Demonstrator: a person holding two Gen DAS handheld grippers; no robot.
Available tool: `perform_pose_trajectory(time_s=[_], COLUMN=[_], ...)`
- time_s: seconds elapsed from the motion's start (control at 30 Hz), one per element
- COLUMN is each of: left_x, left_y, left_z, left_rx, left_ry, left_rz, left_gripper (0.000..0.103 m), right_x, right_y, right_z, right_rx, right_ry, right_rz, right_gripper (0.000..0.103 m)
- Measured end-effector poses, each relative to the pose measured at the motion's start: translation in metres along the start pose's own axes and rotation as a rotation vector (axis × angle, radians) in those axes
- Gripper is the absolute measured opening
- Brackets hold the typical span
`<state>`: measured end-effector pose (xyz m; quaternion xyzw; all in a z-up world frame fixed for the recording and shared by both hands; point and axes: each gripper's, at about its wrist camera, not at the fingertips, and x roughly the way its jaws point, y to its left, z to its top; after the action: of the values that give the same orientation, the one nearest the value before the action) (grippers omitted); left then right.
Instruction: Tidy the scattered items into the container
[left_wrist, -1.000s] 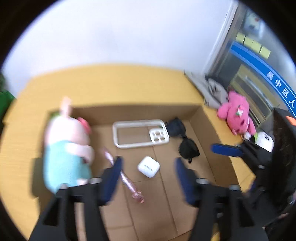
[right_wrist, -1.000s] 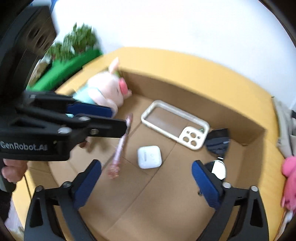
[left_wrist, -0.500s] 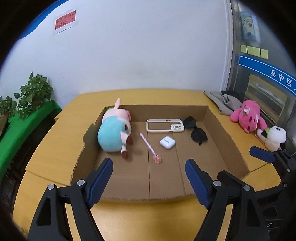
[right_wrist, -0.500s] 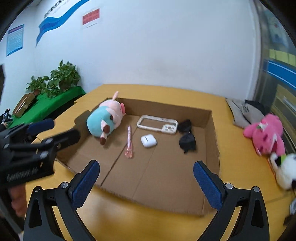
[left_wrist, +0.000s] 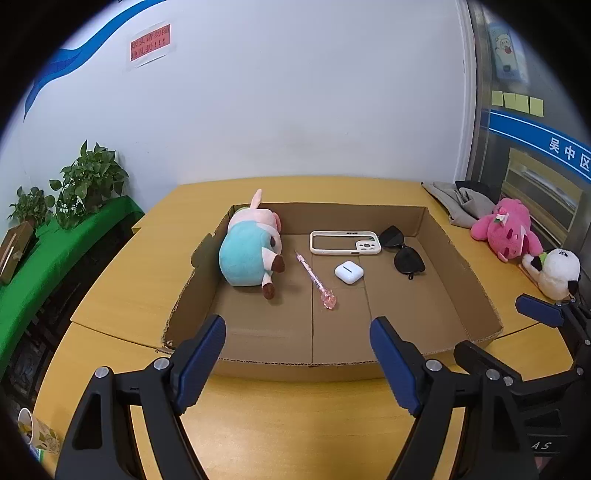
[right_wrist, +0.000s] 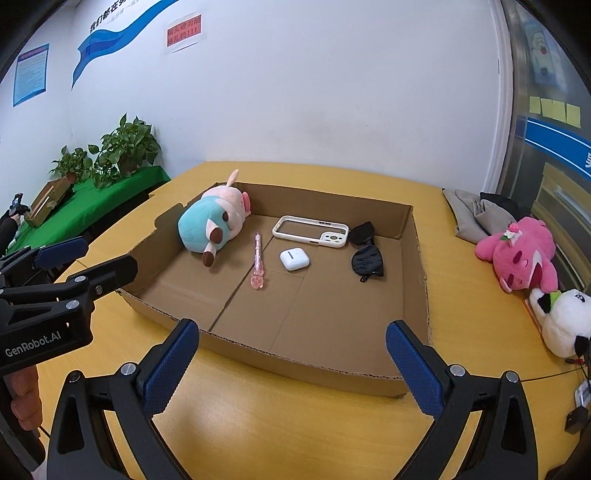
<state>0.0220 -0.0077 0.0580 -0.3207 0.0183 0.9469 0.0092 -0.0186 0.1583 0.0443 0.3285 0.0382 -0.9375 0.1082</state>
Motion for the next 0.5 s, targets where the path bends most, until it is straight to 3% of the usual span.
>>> perform_pose_trajectory(time_s=[0.5], left_x=[0.007], left_y=[0.0007], left_z=[-0.0058], left_rx=[0.02], left_ry=[0.025], left_rz=[-0.006], left_gripper=[0.08], right_x=[0.0039], right_y=[-0.0014], right_z=[-0.0066], right_rx=[0.021], right_ry=[0.015], right_rz=[-0.011], right_gripper=[0.103])
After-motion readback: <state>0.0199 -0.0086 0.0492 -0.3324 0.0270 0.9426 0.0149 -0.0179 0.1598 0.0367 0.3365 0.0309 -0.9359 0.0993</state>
